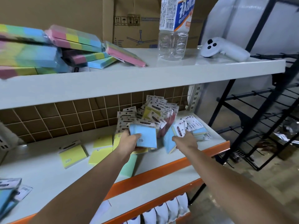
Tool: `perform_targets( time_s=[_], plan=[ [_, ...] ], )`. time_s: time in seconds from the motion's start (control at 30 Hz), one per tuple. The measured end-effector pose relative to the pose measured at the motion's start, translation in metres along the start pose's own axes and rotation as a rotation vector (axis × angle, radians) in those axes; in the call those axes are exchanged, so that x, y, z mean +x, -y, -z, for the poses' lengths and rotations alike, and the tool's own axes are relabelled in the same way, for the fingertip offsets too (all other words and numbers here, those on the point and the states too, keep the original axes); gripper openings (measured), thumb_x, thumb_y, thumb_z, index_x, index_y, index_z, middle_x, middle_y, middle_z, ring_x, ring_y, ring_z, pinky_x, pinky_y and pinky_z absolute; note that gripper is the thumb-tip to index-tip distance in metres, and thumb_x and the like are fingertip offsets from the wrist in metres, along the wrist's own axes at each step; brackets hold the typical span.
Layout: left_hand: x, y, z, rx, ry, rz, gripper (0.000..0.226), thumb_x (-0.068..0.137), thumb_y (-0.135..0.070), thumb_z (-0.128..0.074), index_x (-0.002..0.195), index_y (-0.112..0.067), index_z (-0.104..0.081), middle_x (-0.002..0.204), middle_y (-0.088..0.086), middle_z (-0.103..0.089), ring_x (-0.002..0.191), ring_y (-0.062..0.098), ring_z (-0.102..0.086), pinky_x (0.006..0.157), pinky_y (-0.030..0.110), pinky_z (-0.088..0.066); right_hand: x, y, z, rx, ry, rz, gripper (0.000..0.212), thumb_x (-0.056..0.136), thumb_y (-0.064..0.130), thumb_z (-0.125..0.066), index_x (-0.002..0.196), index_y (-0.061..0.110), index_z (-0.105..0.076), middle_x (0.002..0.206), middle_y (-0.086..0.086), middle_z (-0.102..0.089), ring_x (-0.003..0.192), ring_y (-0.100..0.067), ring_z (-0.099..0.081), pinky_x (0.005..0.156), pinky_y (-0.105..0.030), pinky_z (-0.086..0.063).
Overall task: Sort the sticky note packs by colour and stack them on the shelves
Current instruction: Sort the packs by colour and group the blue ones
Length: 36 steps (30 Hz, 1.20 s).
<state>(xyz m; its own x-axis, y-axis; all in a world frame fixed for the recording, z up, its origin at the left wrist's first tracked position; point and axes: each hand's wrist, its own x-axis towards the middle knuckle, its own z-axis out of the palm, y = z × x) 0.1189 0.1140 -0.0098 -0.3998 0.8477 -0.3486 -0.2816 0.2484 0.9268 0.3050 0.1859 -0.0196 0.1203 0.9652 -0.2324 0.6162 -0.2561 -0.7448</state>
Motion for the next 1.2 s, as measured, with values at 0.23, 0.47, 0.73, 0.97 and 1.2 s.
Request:
perform_targets(
  time_s=[0.23,0.47,0.73,0.97,1.2],
  plan=[
    [-0.017,0.002,-0.002,0.037,0.031,-0.031,0.023,0.093,-0.002,-0.053,0.114,-0.009,-0.043,0.101,0.011,-0.061,0.079,0.024,-0.065,0.049,0.032,-0.056,-0.039,0.009,0.028,0.313,-0.051,0.078,0.040,0.082,0.021,-0.062,0.120,0.009,-0.056,0.076,0.004,-0.054,0.091,-0.029,-0.061,0.091,-0.049,-0.051],
    [-0.024,0.008,0.008,0.126,0.008,-0.045,0.024,0.088,-0.007,-0.059,0.108,-0.011,-0.047,0.112,0.017,-0.061,0.100,0.036,-0.063,0.084,0.053,-0.054,-0.066,0.017,0.029,0.411,0.111,0.125,0.014,0.085,0.009,-0.058,0.096,0.017,-0.060,0.097,-0.007,-0.065,0.089,-0.021,-0.060,0.080,-0.042,-0.056],
    [-0.038,0.002,0.034,0.058,-0.018,-0.056,0.026,0.088,-0.002,-0.058,0.107,-0.012,-0.042,0.099,0.008,-0.056,0.096,0.031,-0.060,0.078,0.045,-0.055,-0.090,0.026,0.009,0.490,0.265,0.110,0.027,0.088,0.002,-0.055,0.112,0.013,-0.056,0.109,-0.010,-0.065,0.102,-0.026,-0.063,0.078,-0.037,-0.058],
    [-0.050,0.005,0.070,0.073,-0.025,-0.035,0.030,0.087,-0.008,-0.059,0.112,-0.011,-0.042,0.113,0.013,-0.057,0.104,0.033,-0.062,0.089,0.053,-0.052,-0.111,0.034,-0.022,0.520,0.342,0.088,0.035,0.085,0.000,-0.054,0.117,0.013,-0.058,0.113,-0.009,-0.067,0.099,-0.028,-0.066,0.077,-0.040,-0.060],
    [-0.054,0.011,0.088,0.066,-0.049,-0.022,0.026,0.090,-0.007,-0.058,0.109,-0.011,-0.041,0.110,0.016,-0.058,0.099,0.038,-0.064,0.076,0.050,-0.055,-0.114,0.033,-0.043,0.546,0.390,0.092,0.046,0.084,-0.003,-0.067,0.125,0.014,-0.053,0.117,-0.006,-0.067,0.102,-0.024,-0.066,0.072,-0.032,-0.058]
  ],
)
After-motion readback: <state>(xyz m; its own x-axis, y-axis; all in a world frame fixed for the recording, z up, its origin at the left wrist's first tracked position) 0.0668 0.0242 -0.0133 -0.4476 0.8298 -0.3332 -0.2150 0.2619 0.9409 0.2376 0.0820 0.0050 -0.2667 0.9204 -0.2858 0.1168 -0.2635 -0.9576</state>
